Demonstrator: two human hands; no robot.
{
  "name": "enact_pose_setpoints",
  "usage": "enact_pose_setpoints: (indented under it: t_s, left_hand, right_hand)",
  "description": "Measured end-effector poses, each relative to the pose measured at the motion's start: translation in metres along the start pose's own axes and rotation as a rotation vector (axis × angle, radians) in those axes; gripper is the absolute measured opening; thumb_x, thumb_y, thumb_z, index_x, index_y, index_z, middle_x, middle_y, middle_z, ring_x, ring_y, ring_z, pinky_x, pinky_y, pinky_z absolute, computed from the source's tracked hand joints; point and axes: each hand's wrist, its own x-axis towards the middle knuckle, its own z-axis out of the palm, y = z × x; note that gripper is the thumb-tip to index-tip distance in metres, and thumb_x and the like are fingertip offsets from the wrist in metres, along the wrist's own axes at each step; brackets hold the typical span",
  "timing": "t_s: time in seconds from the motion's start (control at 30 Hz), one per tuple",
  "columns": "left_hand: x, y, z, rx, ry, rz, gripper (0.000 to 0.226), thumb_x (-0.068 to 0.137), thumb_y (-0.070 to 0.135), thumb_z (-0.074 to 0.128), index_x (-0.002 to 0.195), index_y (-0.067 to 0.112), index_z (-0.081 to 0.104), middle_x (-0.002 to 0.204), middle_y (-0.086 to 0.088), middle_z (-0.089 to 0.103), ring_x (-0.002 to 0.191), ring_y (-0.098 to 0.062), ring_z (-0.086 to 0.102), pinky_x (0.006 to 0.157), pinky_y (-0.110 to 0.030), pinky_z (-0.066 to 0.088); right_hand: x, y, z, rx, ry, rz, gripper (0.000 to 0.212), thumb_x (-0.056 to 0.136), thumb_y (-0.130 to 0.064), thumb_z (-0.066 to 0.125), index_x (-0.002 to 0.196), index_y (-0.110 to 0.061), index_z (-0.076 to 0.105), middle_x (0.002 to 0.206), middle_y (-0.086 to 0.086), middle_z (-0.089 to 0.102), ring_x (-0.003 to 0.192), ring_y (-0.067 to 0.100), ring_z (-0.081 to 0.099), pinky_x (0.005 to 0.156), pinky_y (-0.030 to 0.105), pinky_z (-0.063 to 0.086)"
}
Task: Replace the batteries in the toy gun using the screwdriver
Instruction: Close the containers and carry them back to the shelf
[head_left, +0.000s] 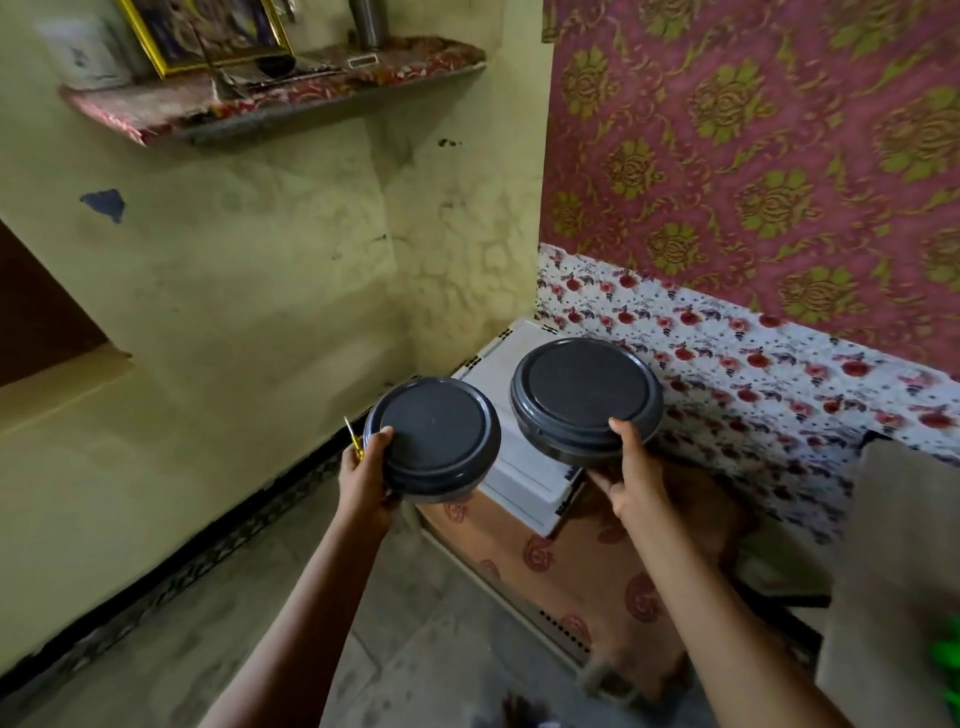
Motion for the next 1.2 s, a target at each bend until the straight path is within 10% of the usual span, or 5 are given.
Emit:
enact_pose_setpoints:
  t_s: [0.4,0.63,0.87,1.2]
  left_hand:
    - [0.130,0.022,0.033,0.095,-0.022,-0.068,0.040,0.085,0.034,0.063,0.120,0.021,0.049,0.120,-0.006,0.054,0.105,-0.024,0.054,0.075,-0.037,0.047]
    - [0.178,0.029,0.062,0.119,-0.031,-0.100,0.041,0.085,0.035,0.062,0.122,0.021,0.048,0.118,-0.004,0.053,0.101,-0.022,0.054,0.066,-0.032,0.047]
    - [0.195,0.026,0.078,0.130,-0.088,-0.132,0.045,0.086,0.034,0.062,0.126,0.021,0.049,0.119,-0.004,0.055,0.102,-0.021,0.054,0.067,-0.030,0.046]
    - [0.199,0.031,0.069,0.192,-0.214,-0.163,0.046,0.085,0.034,0.063,0.128,0.025,0.048,0.125,-0.004,0.054,0.111,-0.025,0.054,0.078,-0.038,0.049]
  right_hand:
    - [0.099,0.026,0.070,-0.012,0.199,0.075,0.072,0.062,-0.035,0.077,0.124,-0.014,0.047,0.126,0.007,0.051,0.110,0.027,0.051,0.093,0.046,0.048]
    - [0.137,0.026,0.088,0.018,0.377,0.062,0.058,0.069,-0.035,0.072,0.116,-0.008,0.052,0.108,0.004,0.047,0.085,0.022,0.049,0.067,0.034,0.043]
    - [0.146,0.023,0.099,0.022,0.482,0.026,0.058,0.076,-0.028,0.070,0.125,-0.004,0.050,0.129,0.011,0.054,0.113,0.029,0.052,0.091,0.038,0.045]
    - [0.144,0.034,0.097,-0.066,0.490,-0.022,0.053,0.074,-0.039,0.073,0.109,-0.002,0.058,0.097,0.004,0.054,0.092,0.024,0.053,0.076,0.031,0.046]
